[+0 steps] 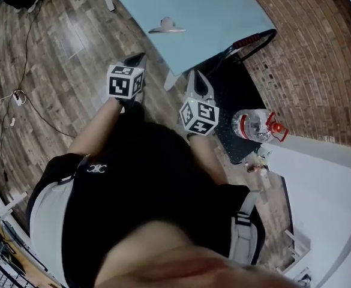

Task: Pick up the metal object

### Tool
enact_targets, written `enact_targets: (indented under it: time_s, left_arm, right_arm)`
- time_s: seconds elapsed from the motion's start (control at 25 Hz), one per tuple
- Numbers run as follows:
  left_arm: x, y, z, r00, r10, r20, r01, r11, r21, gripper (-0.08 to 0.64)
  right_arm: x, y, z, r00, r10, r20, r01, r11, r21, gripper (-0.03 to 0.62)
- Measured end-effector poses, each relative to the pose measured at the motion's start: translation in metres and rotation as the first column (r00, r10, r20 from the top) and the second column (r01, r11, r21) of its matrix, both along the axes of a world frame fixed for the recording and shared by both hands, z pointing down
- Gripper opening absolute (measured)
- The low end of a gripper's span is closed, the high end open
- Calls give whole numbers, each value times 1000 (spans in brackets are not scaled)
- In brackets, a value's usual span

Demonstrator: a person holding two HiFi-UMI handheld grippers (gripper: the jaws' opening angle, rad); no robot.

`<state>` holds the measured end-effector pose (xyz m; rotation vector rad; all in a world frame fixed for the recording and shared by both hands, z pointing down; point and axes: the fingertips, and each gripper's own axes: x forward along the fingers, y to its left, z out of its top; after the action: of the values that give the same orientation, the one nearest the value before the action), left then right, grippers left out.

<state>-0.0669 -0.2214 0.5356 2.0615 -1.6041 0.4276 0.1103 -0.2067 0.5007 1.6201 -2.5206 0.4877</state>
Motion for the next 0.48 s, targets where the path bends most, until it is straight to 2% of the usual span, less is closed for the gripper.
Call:
enact_targets:
  time_s: [0.48]
  left_arm:
    - [-23, -114, 21, 992, 128, -17, -128, 990, -55, 52]
  right_arm:
    - [-42, -98, 0, 998, 54, -32, -54, 999, -4, 14]
